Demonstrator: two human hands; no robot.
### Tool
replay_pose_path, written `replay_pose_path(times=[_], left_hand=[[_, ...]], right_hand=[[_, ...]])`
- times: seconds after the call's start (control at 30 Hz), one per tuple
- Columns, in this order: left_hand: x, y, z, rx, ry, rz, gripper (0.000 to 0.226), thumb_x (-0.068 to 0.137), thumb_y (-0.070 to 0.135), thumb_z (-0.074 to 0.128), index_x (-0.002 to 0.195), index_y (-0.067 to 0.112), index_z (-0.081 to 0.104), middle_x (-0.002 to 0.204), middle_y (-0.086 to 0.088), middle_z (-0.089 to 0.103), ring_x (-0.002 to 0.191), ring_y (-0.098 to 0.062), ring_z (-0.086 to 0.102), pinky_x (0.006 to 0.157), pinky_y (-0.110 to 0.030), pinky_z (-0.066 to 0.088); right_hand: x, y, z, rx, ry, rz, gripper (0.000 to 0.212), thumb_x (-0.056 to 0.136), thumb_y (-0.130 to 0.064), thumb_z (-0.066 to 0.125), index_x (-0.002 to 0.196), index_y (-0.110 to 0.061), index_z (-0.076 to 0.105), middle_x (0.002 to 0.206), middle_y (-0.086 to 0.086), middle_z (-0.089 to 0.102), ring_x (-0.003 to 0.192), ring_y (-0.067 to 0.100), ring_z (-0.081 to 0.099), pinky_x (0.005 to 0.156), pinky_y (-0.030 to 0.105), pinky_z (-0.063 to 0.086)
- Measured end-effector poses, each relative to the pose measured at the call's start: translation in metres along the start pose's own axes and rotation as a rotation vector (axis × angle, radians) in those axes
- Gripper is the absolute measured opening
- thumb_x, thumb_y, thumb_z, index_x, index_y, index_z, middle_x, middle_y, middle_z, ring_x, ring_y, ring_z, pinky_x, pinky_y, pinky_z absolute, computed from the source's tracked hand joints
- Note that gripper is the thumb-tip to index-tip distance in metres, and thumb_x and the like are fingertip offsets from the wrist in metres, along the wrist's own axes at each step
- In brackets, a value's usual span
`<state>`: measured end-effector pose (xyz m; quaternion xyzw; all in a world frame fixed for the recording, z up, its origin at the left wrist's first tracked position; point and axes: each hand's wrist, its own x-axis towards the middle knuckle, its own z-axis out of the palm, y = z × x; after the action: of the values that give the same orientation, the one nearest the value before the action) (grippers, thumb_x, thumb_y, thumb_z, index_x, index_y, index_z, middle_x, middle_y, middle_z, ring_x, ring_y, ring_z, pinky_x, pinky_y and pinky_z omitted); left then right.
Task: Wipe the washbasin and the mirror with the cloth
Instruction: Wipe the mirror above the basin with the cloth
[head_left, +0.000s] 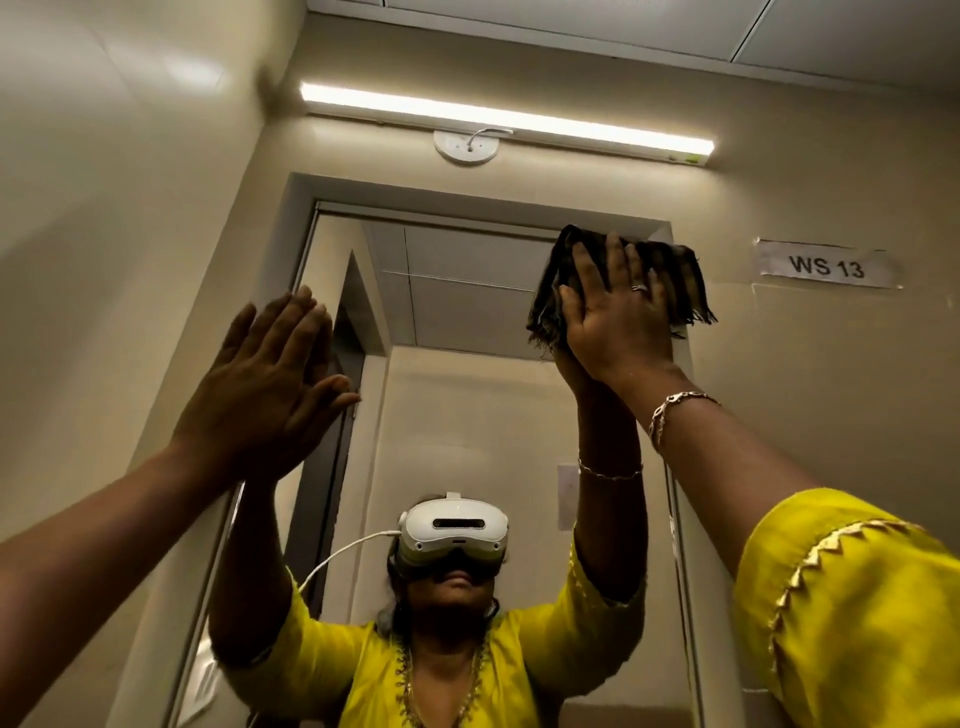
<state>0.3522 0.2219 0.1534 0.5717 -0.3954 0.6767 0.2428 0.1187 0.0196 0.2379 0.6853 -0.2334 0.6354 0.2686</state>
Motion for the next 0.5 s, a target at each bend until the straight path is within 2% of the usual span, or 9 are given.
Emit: replay_pose_path(times=[0.1, 0.3, 0.37, 0.5], left_hand=[[0.001, 0.000, 0.000, -0.020, 0.006, -0.010, 0.085, 0.088, 0.066, 0.006, 0.139, 0.001, 0.026, 0.149, -0.020, 0.022, 0.138, -0.030, 0.015, 0.113, -0.026, -0.005], [-0.001, 0.003, 0.001, -0.062, 0.054, -0.035, 0.090, 0.085, 0.070, 0.005, 0.140, 0.001, 0.025, 0.149, -0.020, 0.022, 0.138, -0.026, 0.012, 0.112, -0.020, -0.008], [-0.002, 0.005, 0.001, -0.085, 0.065, -0.065, 0.094, 0.083, 0.072, 0.004, 0.140, 0.001, 0.024, 0.150, -0.019, 0.021, 0.138, -0.024, 0.010, 0.113, -0.024, -0.005], [-0.005, 0.008, -0.003, -0.079, 0.080, -0.100, 0.097, 0.081, 0.074, 0.002, 0.141, 0.000, 0.022, 0.150, -0.019, 0.021, 0.139, -0.024, 0.010, 0.114, -0.035, 0.003]], right_hand=[[-0.003, -0.003, 0.002, 0.003, 0.010, 0.078, 0.054, 0.097, -0.043, 0.019, 0.148, -0.026, 0.011, 0.157, 0.012, 0.004, 0.144, 0.030, 0.001, 0.115, 0.043, -0.002], [0.003, -0.003, -0.004, -0.041, -0.041, 0.099, 0.054, 0.098, -0.042, 0.024, 0.147, -0.023, 0.013, 0.153, 0.018, 0.010, 0.140, 0.036, 0.010, 0.114, 0.047, 0.003], [0.003, -0.004, -0.004, -0.050, -0.059, 0.097, 0.054, 0.098, -0.042, 0.023, 0.147, -0.023, 0.012, 0.153, 0.019, 0.009, 0.141, 0.036, 0.009, 0.113, 0.047, 0.003], [0.000, -0.024, 0.000, 0.019, -0.115, 0.120, 0.055, 0.099, -0.042, 0.017, 0.148, -0.023, 0.000, 0.156, 0.017, -0.005, 0.143, 0.033, -0.007, 0.114, 0.046, -0.008]])
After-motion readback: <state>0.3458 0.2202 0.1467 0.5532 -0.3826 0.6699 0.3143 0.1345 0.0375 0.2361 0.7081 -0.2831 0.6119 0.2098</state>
